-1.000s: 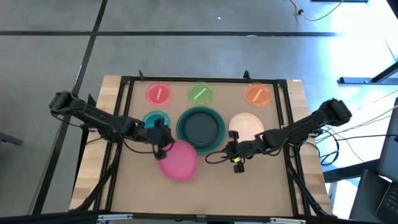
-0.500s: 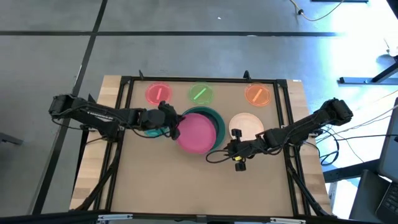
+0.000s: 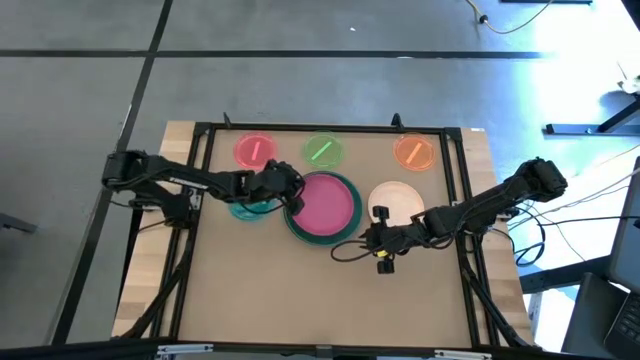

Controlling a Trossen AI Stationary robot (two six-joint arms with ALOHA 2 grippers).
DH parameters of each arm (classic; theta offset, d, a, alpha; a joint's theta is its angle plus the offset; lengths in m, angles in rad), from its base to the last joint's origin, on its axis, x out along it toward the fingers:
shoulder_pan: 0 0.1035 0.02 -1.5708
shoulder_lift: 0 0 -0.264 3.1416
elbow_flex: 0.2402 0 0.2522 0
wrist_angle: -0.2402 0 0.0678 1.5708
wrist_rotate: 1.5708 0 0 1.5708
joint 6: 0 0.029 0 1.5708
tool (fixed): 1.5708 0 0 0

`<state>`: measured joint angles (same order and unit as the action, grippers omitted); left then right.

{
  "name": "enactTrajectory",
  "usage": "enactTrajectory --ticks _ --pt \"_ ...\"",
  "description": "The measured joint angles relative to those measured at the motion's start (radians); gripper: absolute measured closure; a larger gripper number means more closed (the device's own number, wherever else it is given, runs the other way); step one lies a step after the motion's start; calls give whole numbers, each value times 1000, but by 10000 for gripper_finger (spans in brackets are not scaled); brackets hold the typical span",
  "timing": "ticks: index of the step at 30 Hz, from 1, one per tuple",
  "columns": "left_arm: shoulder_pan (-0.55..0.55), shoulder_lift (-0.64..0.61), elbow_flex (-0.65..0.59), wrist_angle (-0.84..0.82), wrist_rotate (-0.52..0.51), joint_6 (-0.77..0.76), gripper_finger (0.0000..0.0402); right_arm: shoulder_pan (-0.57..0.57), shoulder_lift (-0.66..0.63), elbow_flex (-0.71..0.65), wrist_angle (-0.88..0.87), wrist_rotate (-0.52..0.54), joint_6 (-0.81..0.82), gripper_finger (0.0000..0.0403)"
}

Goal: Stack plastic plates
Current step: Stack the pink plate on top of the dark blue plate, then stack the light orange plate on top of the pink plate

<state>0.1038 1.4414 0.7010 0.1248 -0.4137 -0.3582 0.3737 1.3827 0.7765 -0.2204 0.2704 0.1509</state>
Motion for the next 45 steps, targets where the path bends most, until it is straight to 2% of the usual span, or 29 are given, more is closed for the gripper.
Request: enactTrajectory --ticks 11,21,26,30,36,41,45 --pt "39 77 0 6 29 -28 380 -1 0 0 -1 10 0 297" --pt "38 78 0 -10 55 8 314 -1 0 0 -2 8 9 297" --pt "1 64 0 -8 58 68 303 -1 0 0 -9 -1 11 297" --pt "-26 -2 0 37 56 163 304 -1 1 7 -27 -1 11 297" --pt "-64 -147 -7 120 112 289 305 -1 0 98 -233 -1 82 297" --pt "-138 -263 -86 188 196 341 305 -10 -26 106 -347 -2 136 297" --pt "-188 -377 -148 200 196 361 305 -47 -59 57 -409 -2 185 297"
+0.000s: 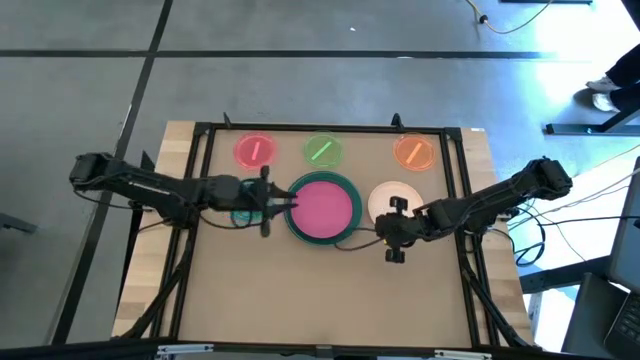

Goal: Stack plastic plates
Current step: Stack the light orange plate on top of the pink plate

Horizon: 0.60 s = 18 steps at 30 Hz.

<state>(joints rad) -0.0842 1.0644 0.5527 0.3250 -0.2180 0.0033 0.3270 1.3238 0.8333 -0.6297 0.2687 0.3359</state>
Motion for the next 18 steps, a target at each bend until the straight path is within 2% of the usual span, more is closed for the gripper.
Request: enactTrajectory --ticks 10,18 --pt "-34 -204 -89 -1 -1 7 305 -115 -30 -154 25 -52 81 297" --pt "-35 -244 -108 -2 -14 -23 305 -118 -30 -251 192 -71 104 297"
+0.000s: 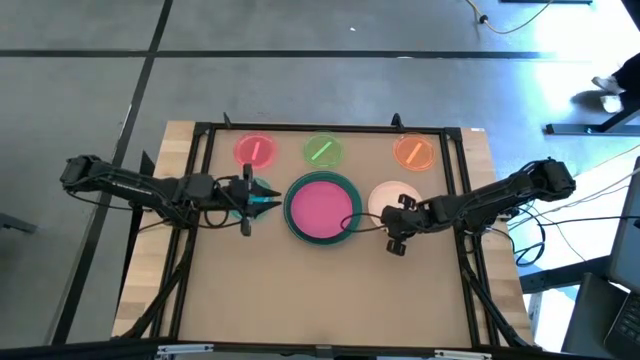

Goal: Stack plastic plates
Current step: Stack the light orange plate on top of the pink plate

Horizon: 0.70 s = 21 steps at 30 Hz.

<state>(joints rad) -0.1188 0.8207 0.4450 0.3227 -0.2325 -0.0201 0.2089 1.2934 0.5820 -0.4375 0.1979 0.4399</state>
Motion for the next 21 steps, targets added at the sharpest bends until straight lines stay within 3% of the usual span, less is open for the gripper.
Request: enactTrajectory --ticks 16,21 --pt "0 3 -1 -10 -13 -4 305 0 0 -98 97 11 4 298" --pt "0 3 -1 -39 -38 -4 305 0 -1 -115 101 28 -10 337"
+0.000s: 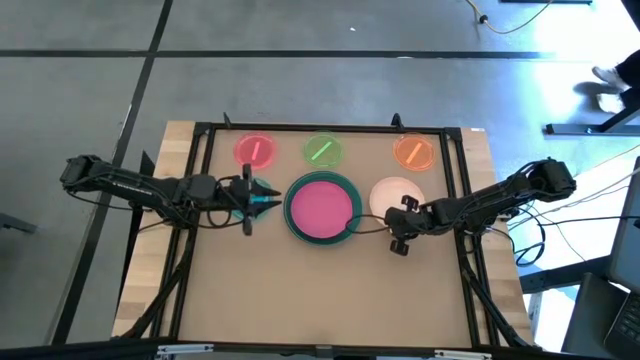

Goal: Stack plastic plates
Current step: Stack the light orange plate on top of the pink plate

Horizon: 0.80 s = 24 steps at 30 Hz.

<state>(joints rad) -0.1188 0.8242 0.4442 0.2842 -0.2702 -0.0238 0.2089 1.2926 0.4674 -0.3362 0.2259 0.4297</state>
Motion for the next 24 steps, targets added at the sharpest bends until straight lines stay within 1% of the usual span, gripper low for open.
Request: enactTrajectory --ticks 3,5,9,11,15,20,24 --pt "0 0 0 -12 -31 0 305 1 -1 -1 0 1 -34 382" --pt "0 0 0 -13 -36 0 305 1 -1 -1 -5 11 -58 395" --pt "0 0 0 -13 -36 0 305 1 1 8 -26 48 -69 384" --pt "0 0 0 -13 -36 0 305 0 2 33 -61 68 -76 386" --pt "0 0 0 -14 -36 0 305 0 2 116 -145 80 -107 400" --pt "0 0 0 -14 -36 0 305 0 2 233 -236 142 -138 396" --pt "0 0 0 -14 -36 0 305 0 2 314 -231 165 -187 401"
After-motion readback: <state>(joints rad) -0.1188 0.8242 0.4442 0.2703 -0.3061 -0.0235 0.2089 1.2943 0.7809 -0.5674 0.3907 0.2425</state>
